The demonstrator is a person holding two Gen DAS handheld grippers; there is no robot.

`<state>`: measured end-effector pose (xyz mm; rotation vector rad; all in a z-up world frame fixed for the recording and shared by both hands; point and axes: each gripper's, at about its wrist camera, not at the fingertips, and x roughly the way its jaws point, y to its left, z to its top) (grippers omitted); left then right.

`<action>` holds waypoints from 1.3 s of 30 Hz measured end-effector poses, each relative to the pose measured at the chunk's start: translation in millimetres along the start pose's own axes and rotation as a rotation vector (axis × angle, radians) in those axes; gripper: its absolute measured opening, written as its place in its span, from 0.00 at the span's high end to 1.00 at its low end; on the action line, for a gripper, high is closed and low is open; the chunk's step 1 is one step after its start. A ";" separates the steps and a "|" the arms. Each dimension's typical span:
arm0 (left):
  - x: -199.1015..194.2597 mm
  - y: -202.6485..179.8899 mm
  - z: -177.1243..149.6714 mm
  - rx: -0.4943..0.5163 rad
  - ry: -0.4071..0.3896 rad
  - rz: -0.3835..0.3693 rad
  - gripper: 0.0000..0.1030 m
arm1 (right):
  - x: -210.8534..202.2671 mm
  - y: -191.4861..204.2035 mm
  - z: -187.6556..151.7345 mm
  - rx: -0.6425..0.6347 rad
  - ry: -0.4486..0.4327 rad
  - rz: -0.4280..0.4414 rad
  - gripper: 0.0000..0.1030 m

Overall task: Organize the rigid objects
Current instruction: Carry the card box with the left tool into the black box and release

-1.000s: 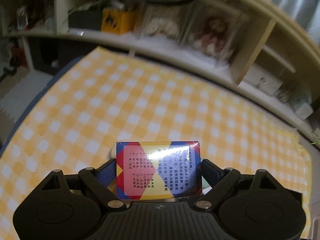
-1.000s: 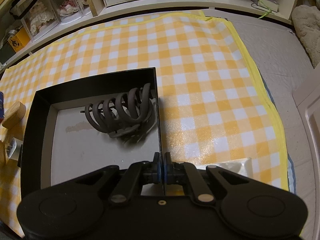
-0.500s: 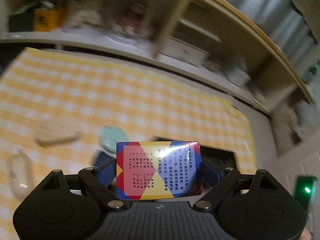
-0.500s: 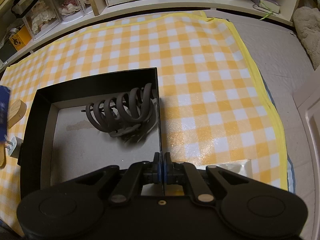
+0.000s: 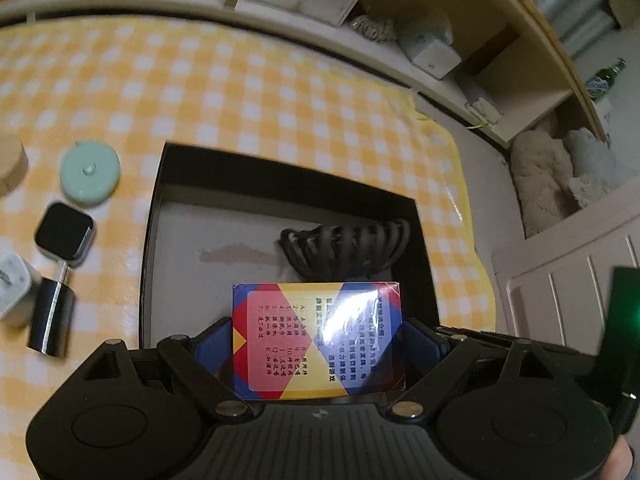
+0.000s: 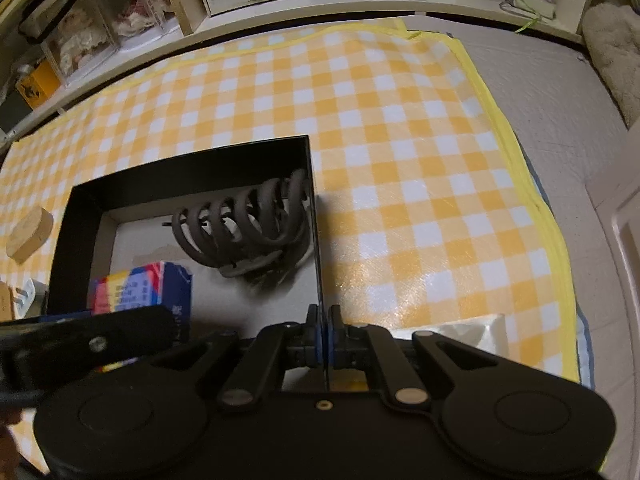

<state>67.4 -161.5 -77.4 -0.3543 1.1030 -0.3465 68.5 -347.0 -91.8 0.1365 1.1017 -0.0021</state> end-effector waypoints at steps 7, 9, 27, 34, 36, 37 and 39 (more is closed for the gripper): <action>2.6 3.8 7.5 0.000 -0.003 -0.036 0.13 | -1.4 4.3 -0.3 -0.016 -0.001 -0.012 0.96; 2.4 3.5 5.6 0.005 -0.004 -0.048 0.11 | -1.2 5.3 -0.1 -0.017 -0.001 -0.012 0.96; -21.6 -3.3 -13.6 0.241 0.066 -0.042 0.48 | -2.5 3.9 0.0 -0.008 0.001 -0.007 0.96; -2.5 -20.1 -30.7 0.531 0.043 0.170 0.73 | -2.5 4.0 0.1 -0.009 0.001 -0.007 0.96; -0.7 -12.5 -26.7 0.548 0.051 0.207 0.77 | -2.6 3.9 -0.1 -0.008 0.001 -0.006 0.96; -0.3 -8.6 -23.7 0.555 0.061 0.214 0.77 | -2.6 4.0 -0.1 -0.009 0.001 -0.006 0.96; -0.4 -3.2 -19.5 0.587 0.081 0.230 0.81 | -2.7 4.1 -0.1 -0.009 0.001 -0.006 0.96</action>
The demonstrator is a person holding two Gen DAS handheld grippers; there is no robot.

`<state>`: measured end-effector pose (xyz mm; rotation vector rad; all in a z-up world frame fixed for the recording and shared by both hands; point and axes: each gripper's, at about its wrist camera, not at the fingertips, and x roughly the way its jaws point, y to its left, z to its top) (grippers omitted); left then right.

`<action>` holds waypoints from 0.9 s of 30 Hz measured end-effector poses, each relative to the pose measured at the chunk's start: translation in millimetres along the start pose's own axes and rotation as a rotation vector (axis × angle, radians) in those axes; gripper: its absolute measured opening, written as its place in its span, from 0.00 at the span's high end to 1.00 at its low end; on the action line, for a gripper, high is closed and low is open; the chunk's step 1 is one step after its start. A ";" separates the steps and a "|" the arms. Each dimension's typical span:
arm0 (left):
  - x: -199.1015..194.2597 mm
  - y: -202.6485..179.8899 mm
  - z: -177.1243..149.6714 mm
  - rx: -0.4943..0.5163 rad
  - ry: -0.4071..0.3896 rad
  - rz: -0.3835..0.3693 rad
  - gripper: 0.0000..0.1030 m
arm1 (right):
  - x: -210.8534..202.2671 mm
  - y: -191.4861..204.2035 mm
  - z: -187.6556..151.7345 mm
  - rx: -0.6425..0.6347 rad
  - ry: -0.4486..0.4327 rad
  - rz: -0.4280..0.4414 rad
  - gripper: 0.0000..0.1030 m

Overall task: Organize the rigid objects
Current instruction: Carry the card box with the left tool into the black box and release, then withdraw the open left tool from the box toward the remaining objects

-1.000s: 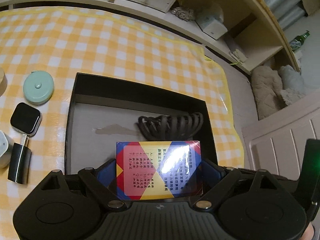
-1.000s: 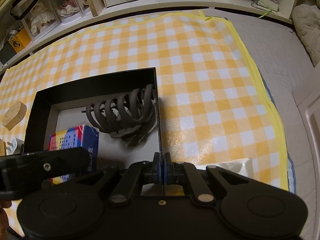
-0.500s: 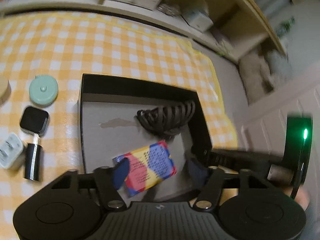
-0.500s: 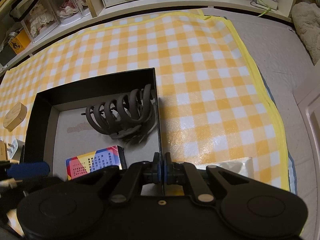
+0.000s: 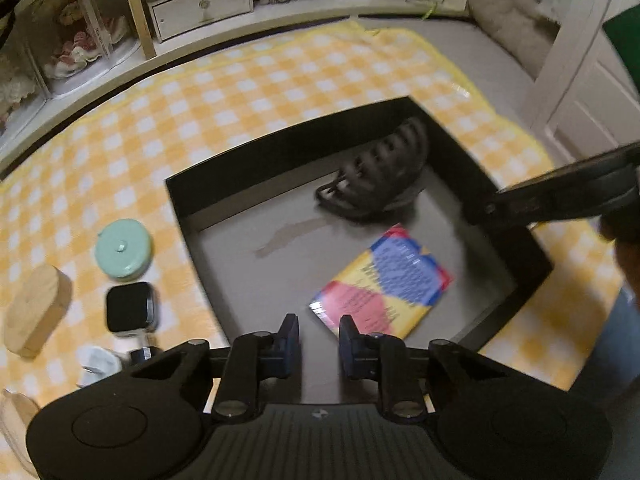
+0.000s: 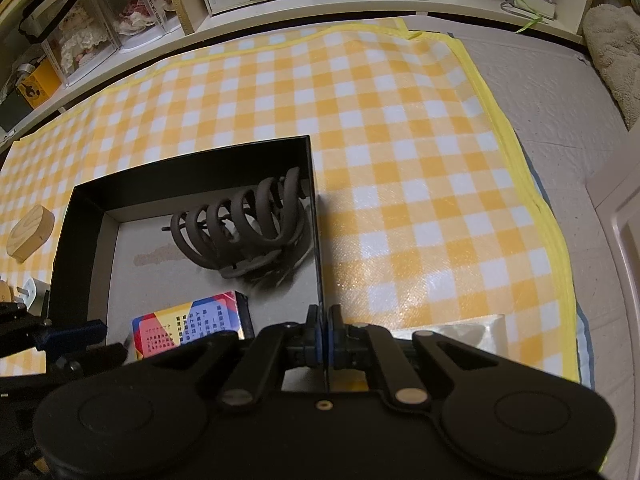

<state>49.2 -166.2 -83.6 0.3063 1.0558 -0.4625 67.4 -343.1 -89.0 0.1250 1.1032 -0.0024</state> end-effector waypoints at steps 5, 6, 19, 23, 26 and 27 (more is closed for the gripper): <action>5.8 -6.6 4.5 0.123 0.036 0.023 0.83 | 0.1 -0.1 0.2 0.000 0.000 -0.001 0.96; 9.2 -10.5 5.3 0.144 0.045 0.030 0.83 | 0.1 -0.1 0.2 0.001 0.001 0.000 0.96; 25.3 -27.9 11.4 0.129 -0.021 -0.052 0.85 | 0.3 0.7 -0.2 -0.004 0.002 -0.004 0.96; 26.8 -31.9 7.1 0.111 -0.012 -0.086 0.87 | 0.7 1.1 -0.8 -0.007 0.003 -0.003 0.96; 24.6 -31.9 7.2 0.088 -0.006 -0.112 0.88 | 0.6 1.4 -0.8 -0.008 0.003 -0.003 0.96; 23.6 -31.8 7.2 0.080 -0.001 -0.129 0.89 | 0.3 1.8 -0.8 -0.008 0.003 -0.003 0.96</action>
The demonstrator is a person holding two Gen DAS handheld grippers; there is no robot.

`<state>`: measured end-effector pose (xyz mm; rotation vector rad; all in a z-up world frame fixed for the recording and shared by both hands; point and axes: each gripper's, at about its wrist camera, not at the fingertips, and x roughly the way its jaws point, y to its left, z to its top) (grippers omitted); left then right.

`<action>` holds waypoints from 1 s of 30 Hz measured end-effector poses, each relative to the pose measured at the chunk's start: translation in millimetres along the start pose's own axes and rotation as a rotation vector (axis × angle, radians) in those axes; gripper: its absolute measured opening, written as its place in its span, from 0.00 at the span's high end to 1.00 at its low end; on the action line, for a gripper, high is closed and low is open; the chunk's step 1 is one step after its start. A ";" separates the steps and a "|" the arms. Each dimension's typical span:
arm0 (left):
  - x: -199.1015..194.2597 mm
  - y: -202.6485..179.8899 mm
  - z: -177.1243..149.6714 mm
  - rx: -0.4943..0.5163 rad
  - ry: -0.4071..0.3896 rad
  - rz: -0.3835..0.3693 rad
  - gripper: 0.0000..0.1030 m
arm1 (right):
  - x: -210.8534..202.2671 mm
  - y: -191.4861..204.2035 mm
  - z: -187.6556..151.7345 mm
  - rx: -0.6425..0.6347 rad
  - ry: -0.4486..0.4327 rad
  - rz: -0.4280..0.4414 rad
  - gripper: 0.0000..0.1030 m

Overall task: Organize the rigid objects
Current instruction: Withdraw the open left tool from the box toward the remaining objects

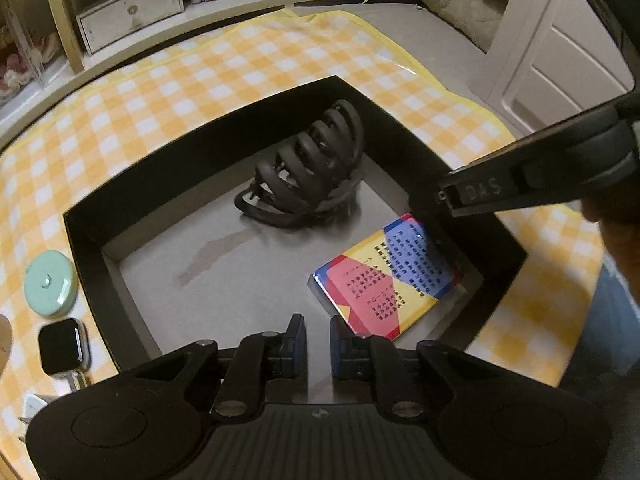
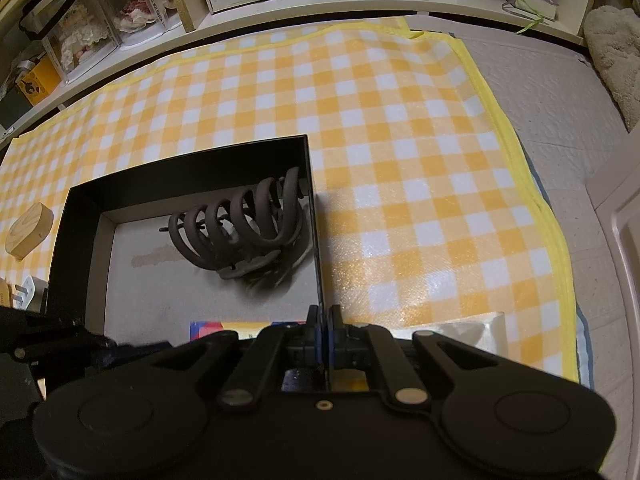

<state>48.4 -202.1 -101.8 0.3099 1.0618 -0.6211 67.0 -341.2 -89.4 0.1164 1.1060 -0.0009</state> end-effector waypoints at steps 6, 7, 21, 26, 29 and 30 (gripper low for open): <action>0.4 -1.2 -0.5 -0.007 0.028 -0.036 0.90 | -0.2 -0.5 -0.1 0.002 0.000 0.002 0.96; 0.3 -0.4 -0.6 -0.012 0.029 -0.039 0.89 | 0.2 -0.4 0.0 0.002 0.000 0.001 0.96; -48.8 1.5 6.4 -0.067 -0.082 -0.039 0.29 | -0.1 -0.3 0.0 0.000 0.000 0.001 0.96; -65.7 4.1 5.5 -0.103 -0.117 -0.037 0.11 | 0.1 -0.9 0.1 0.000 0.001 0.001 0.96; -73.9 5.6 3.2 -0.120 -0.139 -0.028 0.03 | 0.1 -1.0 0.1 0.001 0.001 0.001 0.96; -76.7 5.9 2.2 -0.123 -0.145 -0.025 0.01 | 0.1 -0.9 0.1 0.000 0.001 0.001 0.96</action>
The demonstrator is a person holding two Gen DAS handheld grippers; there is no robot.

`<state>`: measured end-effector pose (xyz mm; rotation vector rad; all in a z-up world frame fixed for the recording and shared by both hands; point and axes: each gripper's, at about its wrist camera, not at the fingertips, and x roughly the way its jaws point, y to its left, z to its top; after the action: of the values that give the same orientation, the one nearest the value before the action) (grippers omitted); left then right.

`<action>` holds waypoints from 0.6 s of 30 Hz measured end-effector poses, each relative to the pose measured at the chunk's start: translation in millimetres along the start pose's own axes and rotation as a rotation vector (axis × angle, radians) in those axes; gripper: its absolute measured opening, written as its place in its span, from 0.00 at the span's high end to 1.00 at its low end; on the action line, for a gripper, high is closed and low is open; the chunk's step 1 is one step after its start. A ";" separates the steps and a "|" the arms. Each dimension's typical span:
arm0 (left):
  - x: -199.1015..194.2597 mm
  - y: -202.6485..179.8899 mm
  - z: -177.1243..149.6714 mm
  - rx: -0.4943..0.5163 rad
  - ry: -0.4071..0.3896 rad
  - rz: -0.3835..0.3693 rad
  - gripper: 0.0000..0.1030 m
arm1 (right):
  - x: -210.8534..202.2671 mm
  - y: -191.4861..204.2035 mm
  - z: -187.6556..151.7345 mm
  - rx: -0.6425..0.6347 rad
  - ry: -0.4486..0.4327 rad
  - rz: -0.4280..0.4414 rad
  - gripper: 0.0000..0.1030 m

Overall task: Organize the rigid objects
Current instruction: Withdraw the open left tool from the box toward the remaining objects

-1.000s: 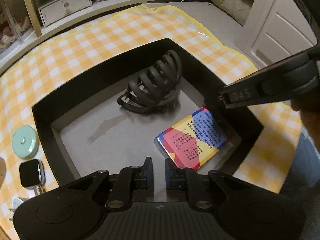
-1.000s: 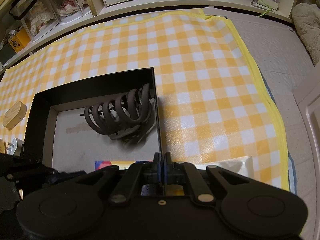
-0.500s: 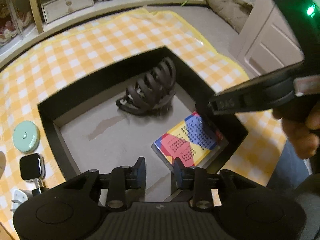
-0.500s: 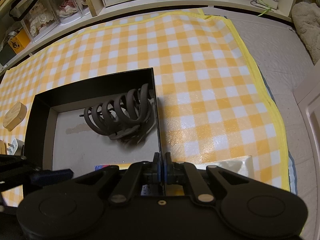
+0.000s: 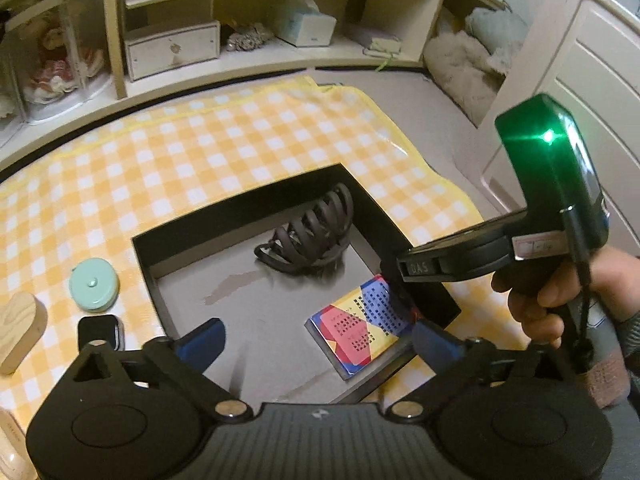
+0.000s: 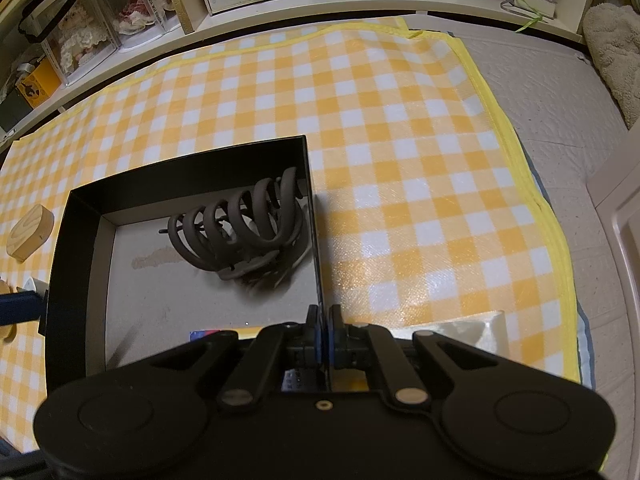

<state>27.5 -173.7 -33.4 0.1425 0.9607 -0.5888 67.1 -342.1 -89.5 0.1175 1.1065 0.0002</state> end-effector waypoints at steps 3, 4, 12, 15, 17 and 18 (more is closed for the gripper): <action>-6.9 1.1 -1.4 -0.002 -0.012 0.005 0.00 | 0.0 -0.1 0.0 0.000 0.000 0.000 0.96; -8.9 1.5 -1.8 -0.004 -0.014 0.007 0.00 | -0.3 0.2 -0.1 0.000 0.000 0.000 0.96; -25.0 5.5 -5.9 -0.013 -0.036 0.026 0.00 | -0.1 -0.4 0.1 0.000 0.000 0.000 0.96; -31.8 8.9 -6.2 -0.033 -0.051 0.038 0.00 | 0.0 -0.5 0.1 0.000 0.000 0.000 0.96; -36.5 12.4 -5.7 -0.047 -0.061 0.047 0.00 | -0.4 -0.2 0.0 0.001 0.000 0.000 0.96; -39.2 14.5 -5.3 -0.056 -0.068 0.055 0.00 | 0.0 -0.4 0.1 0.000 0.000 0.000 0.96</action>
<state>14.4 -143.6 -6.9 0.0975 0.9038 -0.5127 67.1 -342.5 -89.5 0.1177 1.1069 -0.0001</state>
